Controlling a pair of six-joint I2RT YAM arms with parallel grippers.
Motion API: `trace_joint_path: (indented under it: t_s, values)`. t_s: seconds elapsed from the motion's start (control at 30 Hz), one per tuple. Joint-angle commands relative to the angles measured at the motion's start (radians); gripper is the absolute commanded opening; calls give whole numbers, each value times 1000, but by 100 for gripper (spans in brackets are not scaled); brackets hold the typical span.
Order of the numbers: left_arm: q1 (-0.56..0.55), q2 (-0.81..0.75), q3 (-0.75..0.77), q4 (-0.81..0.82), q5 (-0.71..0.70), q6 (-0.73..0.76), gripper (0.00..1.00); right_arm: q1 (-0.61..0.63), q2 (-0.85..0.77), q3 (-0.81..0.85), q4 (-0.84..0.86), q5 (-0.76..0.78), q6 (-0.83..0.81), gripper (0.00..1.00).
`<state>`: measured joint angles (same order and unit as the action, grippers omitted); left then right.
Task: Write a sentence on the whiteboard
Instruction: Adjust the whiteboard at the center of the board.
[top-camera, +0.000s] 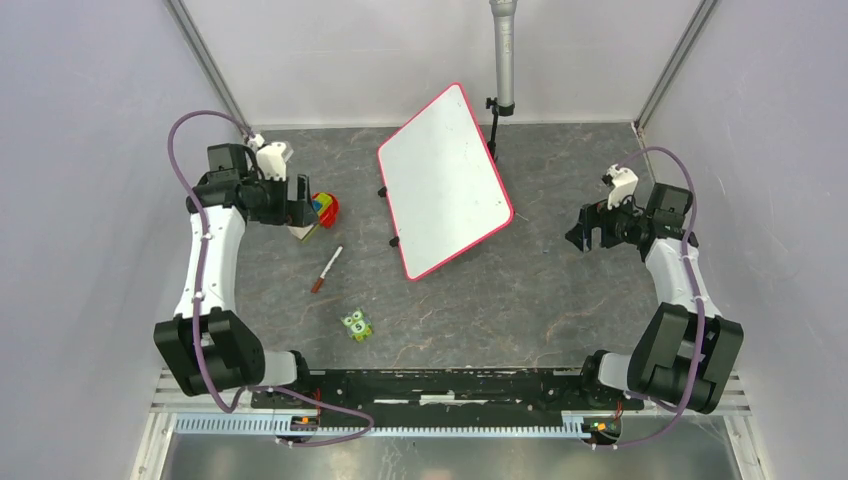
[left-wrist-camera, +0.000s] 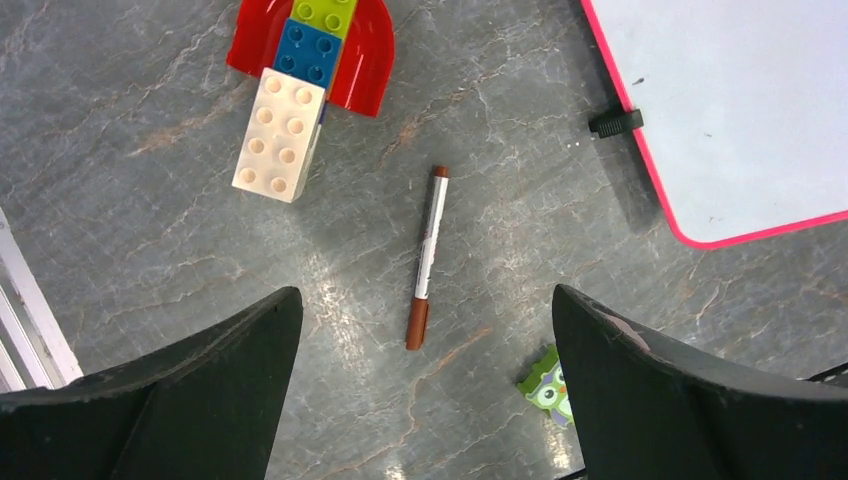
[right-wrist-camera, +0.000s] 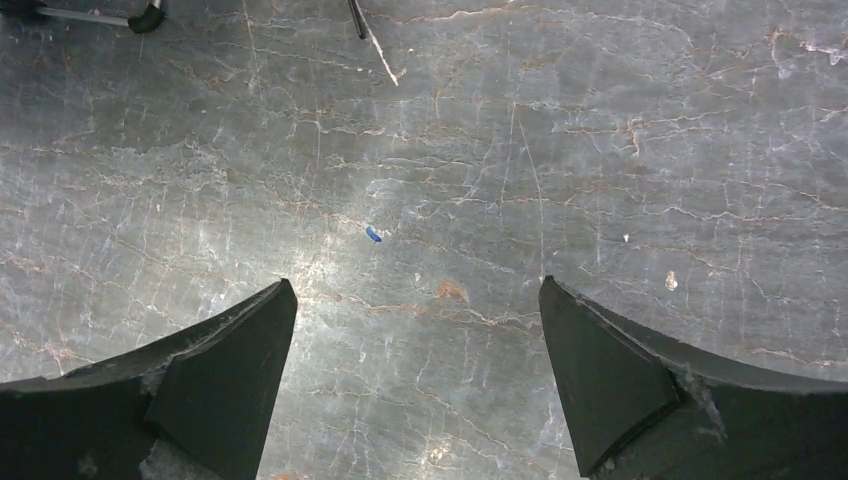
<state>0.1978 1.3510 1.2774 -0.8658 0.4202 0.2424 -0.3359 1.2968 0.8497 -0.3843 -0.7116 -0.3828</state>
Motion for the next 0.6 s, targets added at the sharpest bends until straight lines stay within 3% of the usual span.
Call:
trace_joint_path:
  t_s: [0.0, 0.2, 0.43, 0.57]
  values:
    - [-51, 7, 1, 4, 45, 151, 100, 1, -17, -23, 13, -30, -25, 97]
    - [-244, 134, 30, -47, 53, 379, 100, 1, -17, -63, 24, -58, -27, 97]
    - [-313, 364, 104, -35, 206, 575, 99, 0, -23, -75, 22, -62, -28, 97]
    - [-350, 443, 105, 67, 207, 592, 91, 0, -22, -79, 25, -63, -25, 97]
